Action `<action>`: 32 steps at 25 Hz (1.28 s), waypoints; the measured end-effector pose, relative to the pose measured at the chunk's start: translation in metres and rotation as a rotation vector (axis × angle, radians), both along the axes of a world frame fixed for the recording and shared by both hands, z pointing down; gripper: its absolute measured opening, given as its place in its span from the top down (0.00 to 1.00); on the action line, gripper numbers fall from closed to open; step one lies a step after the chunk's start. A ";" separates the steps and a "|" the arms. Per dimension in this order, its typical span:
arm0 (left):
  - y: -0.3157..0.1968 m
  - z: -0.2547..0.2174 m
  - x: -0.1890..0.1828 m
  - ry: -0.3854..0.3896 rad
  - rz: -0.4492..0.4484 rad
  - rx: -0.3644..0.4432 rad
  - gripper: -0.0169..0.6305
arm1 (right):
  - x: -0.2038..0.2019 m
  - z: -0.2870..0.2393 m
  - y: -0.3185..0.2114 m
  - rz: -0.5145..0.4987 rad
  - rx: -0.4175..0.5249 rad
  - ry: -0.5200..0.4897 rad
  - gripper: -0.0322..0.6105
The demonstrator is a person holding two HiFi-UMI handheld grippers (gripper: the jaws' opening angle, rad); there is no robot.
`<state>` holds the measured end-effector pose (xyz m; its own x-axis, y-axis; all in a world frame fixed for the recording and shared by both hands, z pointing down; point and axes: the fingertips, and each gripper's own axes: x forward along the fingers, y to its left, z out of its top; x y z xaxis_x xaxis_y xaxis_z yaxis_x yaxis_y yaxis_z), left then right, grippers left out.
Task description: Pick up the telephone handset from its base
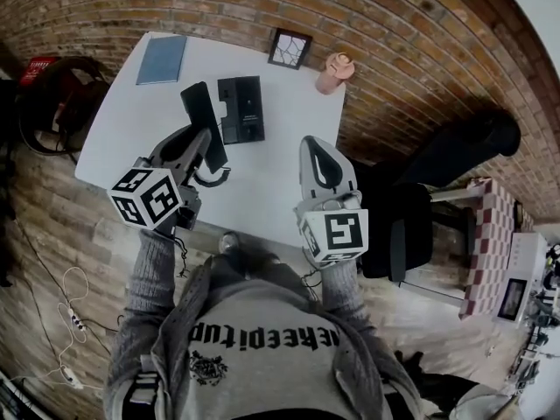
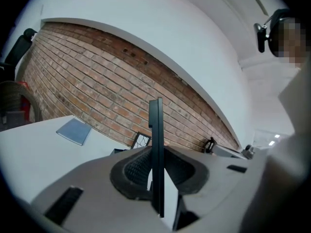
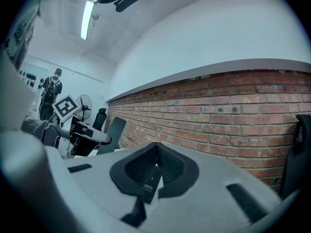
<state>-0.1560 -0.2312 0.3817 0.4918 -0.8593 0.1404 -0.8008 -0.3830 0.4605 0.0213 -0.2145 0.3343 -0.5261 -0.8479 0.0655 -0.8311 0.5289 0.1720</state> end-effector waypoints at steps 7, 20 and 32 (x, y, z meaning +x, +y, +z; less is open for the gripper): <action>0.028 -0.026 -0.004 -0.025 -0.097 0.066 0.86 | 0.005 -0.010 0.010 -0.044 0.017 -0.012 0.95; 0.083 -0.070 -0.005 -0.094 -0.271 0.195 0.86 | 0.019 -0.034 0.035 -0.105 0.070 -0.051 0.95; 0.134 -0.093 0.011 -0.115 -0.394 0.272 0.86 | 0.039 -0.047 0.068 -0.151 0.107 -0.045 0.95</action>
<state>-0.1455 -0.0976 0.2886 0.1161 -0.9899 -0.0811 -0.9488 -0.1347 0.2859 0.0607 -0.1461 0.2871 -0.6480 -0.7602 -0.0475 -0.7521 0.6287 0.1980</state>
